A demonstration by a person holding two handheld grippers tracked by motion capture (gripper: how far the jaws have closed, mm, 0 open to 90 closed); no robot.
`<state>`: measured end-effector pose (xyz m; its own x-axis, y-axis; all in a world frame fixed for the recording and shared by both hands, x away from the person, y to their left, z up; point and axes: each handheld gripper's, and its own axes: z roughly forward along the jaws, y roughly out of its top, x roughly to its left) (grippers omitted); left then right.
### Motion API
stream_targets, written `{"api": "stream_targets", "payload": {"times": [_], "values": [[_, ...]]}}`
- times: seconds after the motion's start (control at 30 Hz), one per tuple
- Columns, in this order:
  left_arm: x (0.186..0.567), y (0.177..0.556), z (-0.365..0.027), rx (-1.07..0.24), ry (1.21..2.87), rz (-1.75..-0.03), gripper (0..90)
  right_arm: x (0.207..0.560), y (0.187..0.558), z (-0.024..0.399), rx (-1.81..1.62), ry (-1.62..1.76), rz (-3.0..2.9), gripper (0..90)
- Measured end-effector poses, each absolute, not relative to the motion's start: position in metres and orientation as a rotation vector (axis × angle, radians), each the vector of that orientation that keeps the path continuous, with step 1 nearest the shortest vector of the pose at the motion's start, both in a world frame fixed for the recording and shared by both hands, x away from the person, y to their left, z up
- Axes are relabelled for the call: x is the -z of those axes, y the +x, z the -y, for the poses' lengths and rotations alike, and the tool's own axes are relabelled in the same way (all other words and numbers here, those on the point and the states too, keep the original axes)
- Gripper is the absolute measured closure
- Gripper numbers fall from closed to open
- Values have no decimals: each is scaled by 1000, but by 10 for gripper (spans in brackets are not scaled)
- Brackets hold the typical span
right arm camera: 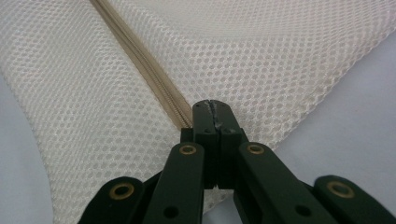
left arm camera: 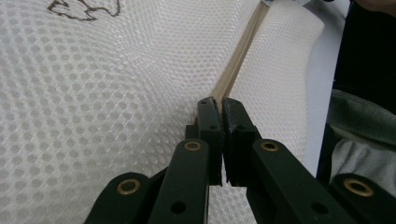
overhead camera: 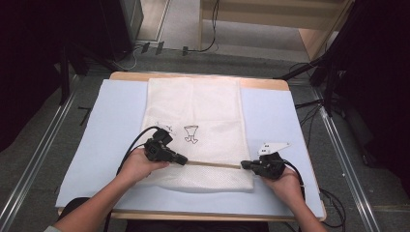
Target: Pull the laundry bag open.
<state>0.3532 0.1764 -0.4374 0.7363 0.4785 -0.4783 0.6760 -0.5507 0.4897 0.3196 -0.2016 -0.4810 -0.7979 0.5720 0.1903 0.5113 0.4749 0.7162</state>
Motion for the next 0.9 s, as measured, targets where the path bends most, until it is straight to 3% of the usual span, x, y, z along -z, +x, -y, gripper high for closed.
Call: {"api": "stream_targets", "payload": {"times": [0.9], "values": [[434,348,-202,402,2280,-892,890,481,319,201,-1232,956,-2630,900]]}}
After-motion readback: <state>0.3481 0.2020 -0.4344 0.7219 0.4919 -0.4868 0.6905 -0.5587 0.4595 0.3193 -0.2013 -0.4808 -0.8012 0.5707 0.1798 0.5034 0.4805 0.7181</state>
